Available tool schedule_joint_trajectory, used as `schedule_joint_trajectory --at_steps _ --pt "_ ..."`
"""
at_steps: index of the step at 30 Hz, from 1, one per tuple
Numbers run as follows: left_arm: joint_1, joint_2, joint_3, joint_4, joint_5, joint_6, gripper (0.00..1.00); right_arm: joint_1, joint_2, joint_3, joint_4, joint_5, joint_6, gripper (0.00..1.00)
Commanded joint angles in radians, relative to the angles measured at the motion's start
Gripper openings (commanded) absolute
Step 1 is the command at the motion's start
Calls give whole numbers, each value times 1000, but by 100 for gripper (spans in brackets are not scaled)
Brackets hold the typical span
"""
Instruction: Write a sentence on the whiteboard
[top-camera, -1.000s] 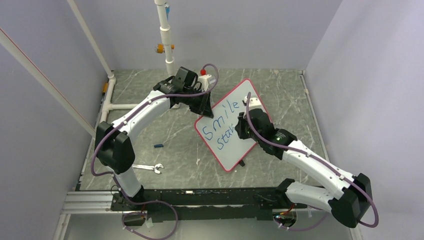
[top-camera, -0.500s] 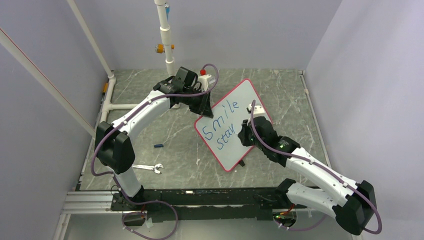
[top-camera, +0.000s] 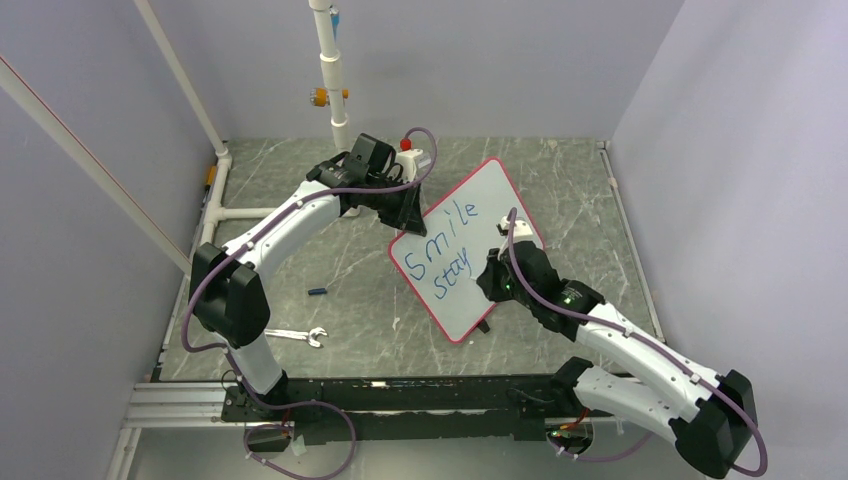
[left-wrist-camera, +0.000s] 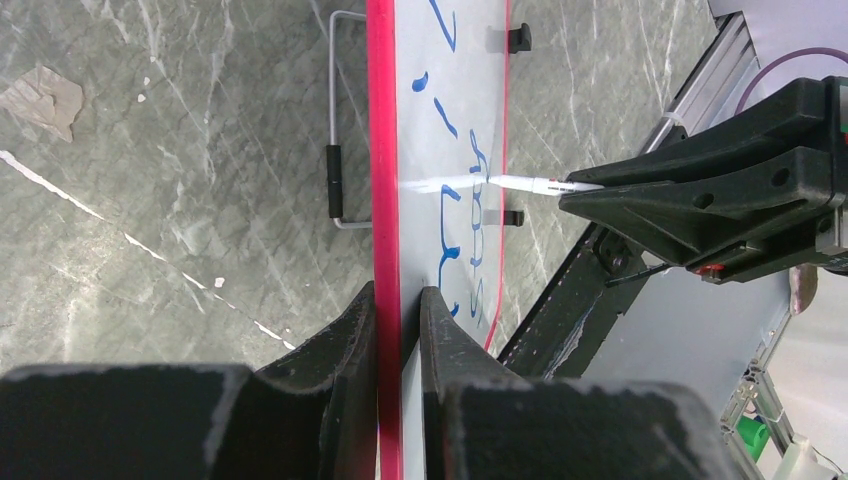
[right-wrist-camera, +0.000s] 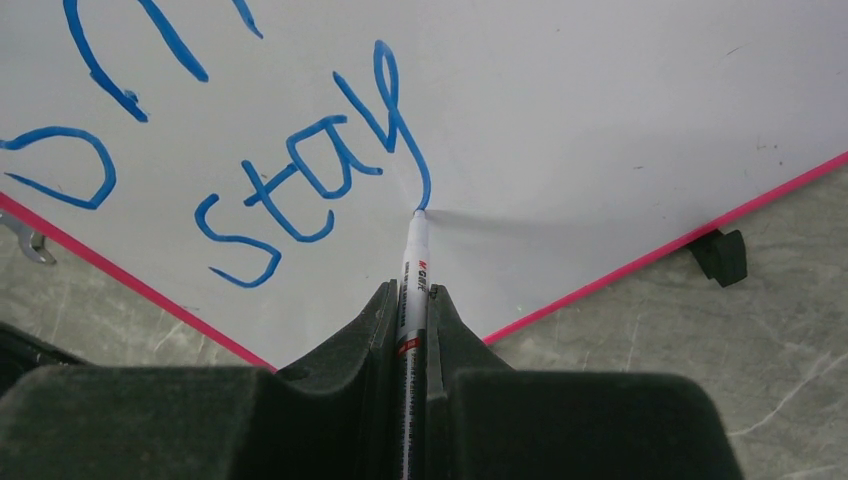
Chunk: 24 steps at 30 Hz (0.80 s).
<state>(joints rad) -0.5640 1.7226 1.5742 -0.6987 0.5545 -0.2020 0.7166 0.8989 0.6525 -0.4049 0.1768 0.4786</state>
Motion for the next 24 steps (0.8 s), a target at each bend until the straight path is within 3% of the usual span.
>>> schedule_joint_trajectory --at_steps 1,14,24 --pt "-11 -54 15 54 -8 54 0 6 1 -21 -6 -97 42 0" --pt "-11 -54 15 45 -17 59 0 6 -13 28 38 -120 18 0" --pt "-11 -56 12 35 -20 65 0 4 -102 105 10 53 -33 0"
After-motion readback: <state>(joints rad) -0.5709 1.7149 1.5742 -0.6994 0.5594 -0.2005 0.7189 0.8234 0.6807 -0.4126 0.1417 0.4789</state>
